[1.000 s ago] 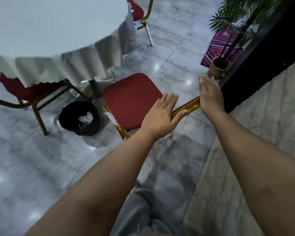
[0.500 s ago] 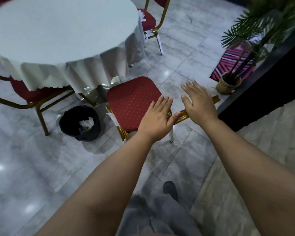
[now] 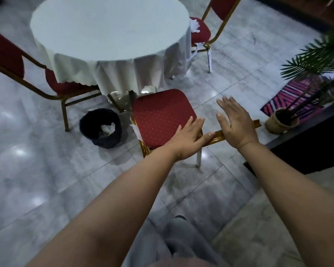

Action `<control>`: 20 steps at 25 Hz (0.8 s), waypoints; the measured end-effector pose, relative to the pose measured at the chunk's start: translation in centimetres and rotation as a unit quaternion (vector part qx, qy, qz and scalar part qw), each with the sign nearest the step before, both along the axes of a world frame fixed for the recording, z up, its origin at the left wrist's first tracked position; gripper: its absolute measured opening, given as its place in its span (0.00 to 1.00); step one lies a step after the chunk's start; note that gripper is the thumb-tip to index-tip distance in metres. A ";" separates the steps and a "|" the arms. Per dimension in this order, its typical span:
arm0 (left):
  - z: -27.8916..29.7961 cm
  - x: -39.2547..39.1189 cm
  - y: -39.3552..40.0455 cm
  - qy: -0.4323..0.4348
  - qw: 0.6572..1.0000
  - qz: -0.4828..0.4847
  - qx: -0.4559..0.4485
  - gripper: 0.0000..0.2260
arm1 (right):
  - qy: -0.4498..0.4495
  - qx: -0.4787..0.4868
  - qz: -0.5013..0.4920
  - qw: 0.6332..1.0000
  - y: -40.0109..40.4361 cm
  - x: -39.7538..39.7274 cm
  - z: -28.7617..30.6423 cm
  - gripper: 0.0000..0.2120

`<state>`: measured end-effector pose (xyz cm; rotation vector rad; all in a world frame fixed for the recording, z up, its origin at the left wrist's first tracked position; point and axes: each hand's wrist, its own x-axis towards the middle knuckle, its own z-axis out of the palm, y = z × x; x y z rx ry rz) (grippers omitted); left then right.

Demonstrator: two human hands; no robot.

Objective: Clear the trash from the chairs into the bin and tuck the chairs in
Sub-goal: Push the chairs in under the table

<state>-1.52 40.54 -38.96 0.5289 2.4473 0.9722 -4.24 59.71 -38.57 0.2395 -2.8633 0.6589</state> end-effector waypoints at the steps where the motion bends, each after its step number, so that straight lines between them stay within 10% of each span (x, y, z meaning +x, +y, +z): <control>1: 0.0 -0.1 0.5 -0.001 1.000 0.008 0.002 0.33 | -0.002 0.002 0.008 1.000 0.5 -0.4 0.0 0.32; 8: -0.3 -1.4 2.7 -0.009 0.998 0.054 0.012 0.33 | 0.004 0.011 0.055 0.998 2.3 -3.3 -0.1 0.32; 20: -2.3 -2.8 2.9 0.264 0.926 0.227 -0.149 0.32 | 0.023 0.074 0.063 0.995 1.2 -6.9 -0.3 0.29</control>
